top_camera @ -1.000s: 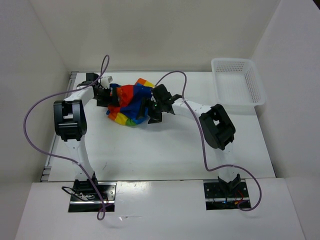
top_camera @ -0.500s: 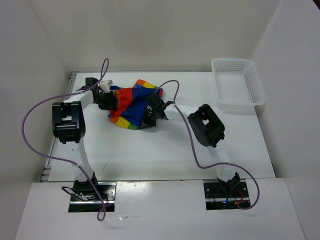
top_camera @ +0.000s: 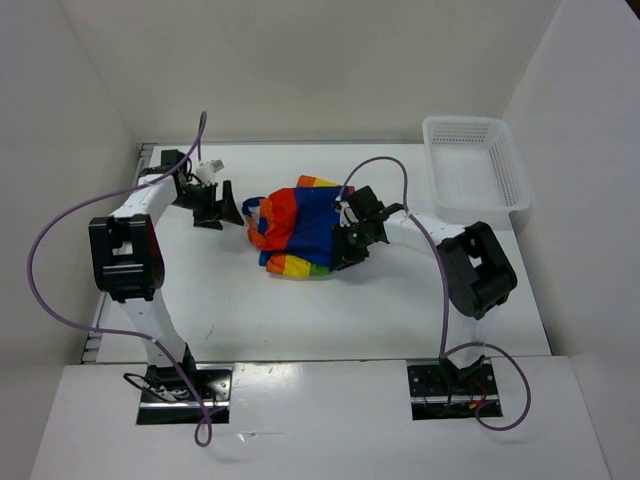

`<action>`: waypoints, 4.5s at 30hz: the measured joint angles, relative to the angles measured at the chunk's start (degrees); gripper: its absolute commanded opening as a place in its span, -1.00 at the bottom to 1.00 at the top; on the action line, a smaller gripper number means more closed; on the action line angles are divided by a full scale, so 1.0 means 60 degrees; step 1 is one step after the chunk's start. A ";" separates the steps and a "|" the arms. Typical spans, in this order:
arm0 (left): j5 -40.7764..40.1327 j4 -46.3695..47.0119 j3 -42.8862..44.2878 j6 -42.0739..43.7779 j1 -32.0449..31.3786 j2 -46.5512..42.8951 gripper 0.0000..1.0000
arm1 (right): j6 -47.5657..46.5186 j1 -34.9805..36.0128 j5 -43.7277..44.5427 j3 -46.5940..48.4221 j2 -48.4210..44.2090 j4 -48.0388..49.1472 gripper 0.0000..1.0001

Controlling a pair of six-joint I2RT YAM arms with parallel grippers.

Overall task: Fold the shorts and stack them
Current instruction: Fold the shorts

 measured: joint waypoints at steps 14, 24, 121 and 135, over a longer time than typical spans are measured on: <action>0.0273 0.0222 0.1843 -0.0007 -0.2182 0.0605 0.80 | -0.2197 -0.0554 -0.0831 -0.0022 -0.0171 -0.0678 0.49; -0.0539 0.0324 0.1872 -0.0004 -0.2175 0.1497 0.68 | -0.1821 -0.0550 -0.0831 -0.0022 -0.0171 -0.0204 0.54; -0.0925 0.0135 0.0266 -0.0033 -0.2550 0.1035 -0.52 | -0.0007 -0.3024 -0.0634 0.5614 0.4495 0.0754 -0.54; 0.0018 -0.0211 -0.1024 -0.0004 -0.2036 -0.0401 -0.62 | 0.0605 -0.2994 0.0146 0.6003 0.4637 0.0707 -0.57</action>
